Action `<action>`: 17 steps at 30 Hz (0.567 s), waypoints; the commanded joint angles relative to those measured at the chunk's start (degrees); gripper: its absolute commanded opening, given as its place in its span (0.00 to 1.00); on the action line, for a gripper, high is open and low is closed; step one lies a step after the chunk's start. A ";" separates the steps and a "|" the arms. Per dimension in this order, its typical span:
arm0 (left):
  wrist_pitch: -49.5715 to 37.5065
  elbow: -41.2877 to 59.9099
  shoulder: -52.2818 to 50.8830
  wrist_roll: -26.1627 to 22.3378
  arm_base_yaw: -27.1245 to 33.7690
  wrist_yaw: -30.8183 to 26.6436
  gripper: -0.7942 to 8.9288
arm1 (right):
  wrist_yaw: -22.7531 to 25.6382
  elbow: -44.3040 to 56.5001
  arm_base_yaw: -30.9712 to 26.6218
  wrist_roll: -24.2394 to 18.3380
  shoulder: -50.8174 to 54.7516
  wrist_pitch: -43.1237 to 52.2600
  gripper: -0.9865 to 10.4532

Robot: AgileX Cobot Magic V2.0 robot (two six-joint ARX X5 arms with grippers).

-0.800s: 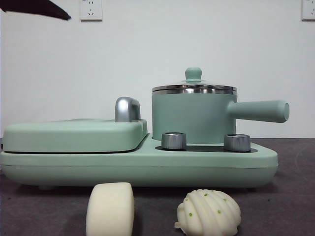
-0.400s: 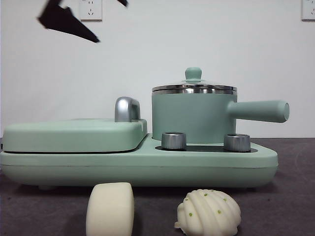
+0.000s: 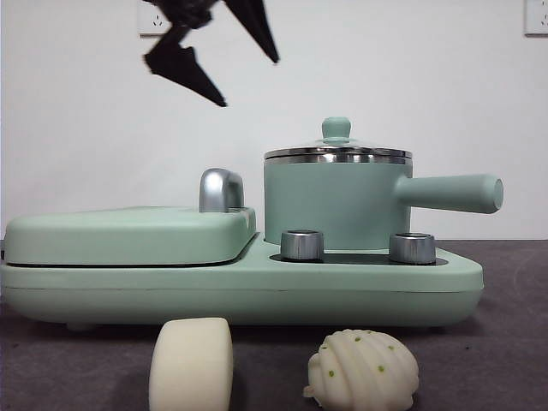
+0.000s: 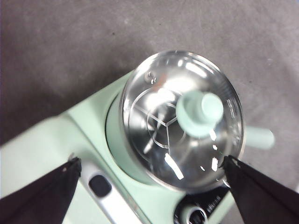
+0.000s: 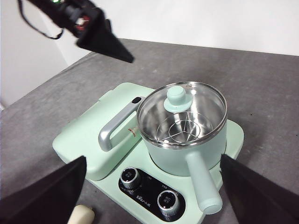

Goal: Put the buns in a small steamer

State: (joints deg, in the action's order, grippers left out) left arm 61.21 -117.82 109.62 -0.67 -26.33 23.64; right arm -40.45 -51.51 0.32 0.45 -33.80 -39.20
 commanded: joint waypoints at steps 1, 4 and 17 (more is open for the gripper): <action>2.67 -8.33 5.09 -1.29 -1.90 -2.56 0.59 | 0.00 -0.81 0.04 0.66 -0.52 0.37 0.49; 5.77 -14.32 9.46 -1.29 -3.85 -4.94 0.59 | 0.00 -0.81 0.04 0.66 -0.68 0.31 0.49; 3.32 -16.83 14.88 -4.00 -12.83 -11.41 0.59 | -0.02 -0.79 0.04 0.61 -2.91 -0.11 0.49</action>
State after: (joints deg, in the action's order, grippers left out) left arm 64.71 -132.77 122.34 -3.70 -38.68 12.43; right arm -40.45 -51.51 0.32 0.45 -36.27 -39.68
